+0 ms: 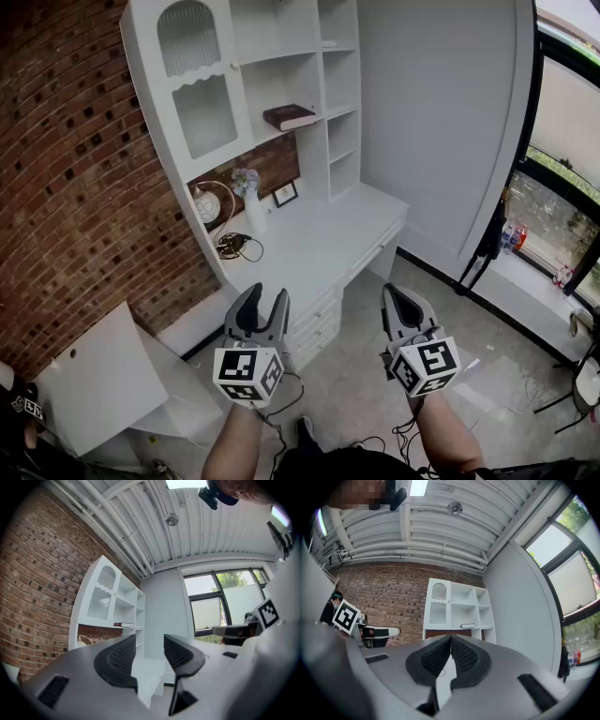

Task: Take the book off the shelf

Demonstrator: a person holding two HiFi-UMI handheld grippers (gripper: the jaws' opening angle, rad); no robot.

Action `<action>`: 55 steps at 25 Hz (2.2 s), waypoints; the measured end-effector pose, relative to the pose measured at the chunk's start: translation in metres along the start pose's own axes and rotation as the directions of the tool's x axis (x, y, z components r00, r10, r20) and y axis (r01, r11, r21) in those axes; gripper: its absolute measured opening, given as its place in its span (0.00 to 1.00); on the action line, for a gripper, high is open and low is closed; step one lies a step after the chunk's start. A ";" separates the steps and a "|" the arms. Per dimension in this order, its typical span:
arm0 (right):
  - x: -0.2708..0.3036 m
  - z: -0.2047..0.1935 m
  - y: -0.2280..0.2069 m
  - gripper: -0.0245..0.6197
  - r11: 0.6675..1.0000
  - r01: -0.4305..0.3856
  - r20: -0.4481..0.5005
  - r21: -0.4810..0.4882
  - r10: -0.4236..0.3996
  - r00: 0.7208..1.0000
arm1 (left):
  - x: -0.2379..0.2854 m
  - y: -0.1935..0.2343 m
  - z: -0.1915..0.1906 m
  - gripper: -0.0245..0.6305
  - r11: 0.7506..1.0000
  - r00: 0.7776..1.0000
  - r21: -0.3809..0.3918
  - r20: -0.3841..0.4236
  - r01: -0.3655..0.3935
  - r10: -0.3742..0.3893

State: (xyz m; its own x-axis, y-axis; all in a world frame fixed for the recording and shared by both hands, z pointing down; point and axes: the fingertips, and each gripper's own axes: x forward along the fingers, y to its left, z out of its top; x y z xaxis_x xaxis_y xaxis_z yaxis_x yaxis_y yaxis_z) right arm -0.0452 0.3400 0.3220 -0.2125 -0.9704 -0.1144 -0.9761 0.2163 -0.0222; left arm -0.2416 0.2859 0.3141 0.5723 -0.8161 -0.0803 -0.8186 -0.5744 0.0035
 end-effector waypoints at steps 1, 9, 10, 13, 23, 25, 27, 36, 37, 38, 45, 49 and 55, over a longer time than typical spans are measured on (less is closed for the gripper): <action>0.000 -0.001 0.000 0.04 1.000 -0.001 -0.003 -0.003 0.001 1.000 | -0.001 0.000 -0.001 0.32 1.000 1.000 -0.005 -0.001 -0.003 0.003; 0.023 -0.014 -0.009 0.04 1.000 0.030 -0.029 -0.001 -0.030 0.999 | 0.019 0.021 -0.012 0.32 1.000 1.000 -0.018 -0.015 0.014 -0.015; 0.028 -0.014 -0.010 0.04 0.999 0.037 -0.023 -0.003 -0.037 0.999 | 0.024 0.025 -0.013 0.32 0.999 1.000 -0.021 -0.012 0.026 -0.026; 0.046 -0.010 -0.014 0.09 0.998 0.060 0.008 0.001 -0.060 0.998 | 0.038 0.039 -0.012 0.32 0.998 0.999 -0.017 0.006 0.054 -0.054; 0.137 -0.003 -0.008 0.25 0.989 0.143 0.027 -0.037 -0.142 0.990 | 0.099 0.126 -0.016 0.35 0.994 0.994 -0.021 0.021 0.109 -0.108; 0.152 -0.004 -0.006 0.26 0.986 0.156 0.020 -0.055 -0.155 0.988 | 0.110 0.144 -0.021 0.35 0.993 0.994 -0.043 0.020 0.110 -0.109; 0.164 -0.004 -0.006 0.26 0.985 0.161 0.024 -0.058 -0.160 0.987 | 0.123 0.156 -0.025 0.35 0.992 0.994 -0.062 0.020 0.111 -0.110; 0.203 -0.026 -0.054 0.26 0.980 0.179 0.006 -0.087 -0.179 0.984 | 0.183 0.164 -0.047 0.35 0.993 0.994 -0.061 -0.011 0.104 -0.105; 0.211 -0.029 -0.060 0.26 0.983 0.169 0.007 -0.074 -0.168 0.986 | 0.191 0.165 -0.048 0.35 0.994 0.995 -0.050 -0.017 0.094 -0.095; 0.219 -0.032 -0.066 0.26 0.986 0.158 0.009 -0.058 -0.158 0.987 | 0.199 0.165 -0.049 0.35 0.996 0.996 -0.038 -0.024 0.082 -0.083; 0.261 -0.038 -0.145 0.26 0.992 0.115 0.020 -0.052 -0.115 0.993 | 0.270 0.141 -0.044 0.35 1.000 0.999 0.005 -0.030 0.012 -0.012; 0.280 -0.032 -0.190 0.26 0.992 0.086 0.039 -0.089 -0.082 0.996 | 0.308 0.117 -0.046 0.35 1.000 0.999 0.018 -0.048 -0.012 0.013; 0.297 -0.031 -0.240 0.26 0.988 0.048 0.027 -0.147 -0.045 0.999 | 0.342 0.095 -0.051 0.35 0.997 0.995 0.030 -0.077 -0.069 0.071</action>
State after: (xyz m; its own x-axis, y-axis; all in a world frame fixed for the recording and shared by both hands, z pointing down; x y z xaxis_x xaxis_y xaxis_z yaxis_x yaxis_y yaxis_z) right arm 0.1246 -0.0039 0.3237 -0.1671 -0.9759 -0.1401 -0.9814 0.1510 0.1182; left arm -0.1207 -0.0508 0.3375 0.5151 -0.8571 -0.0028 -0.8570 -0.5149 -0.0214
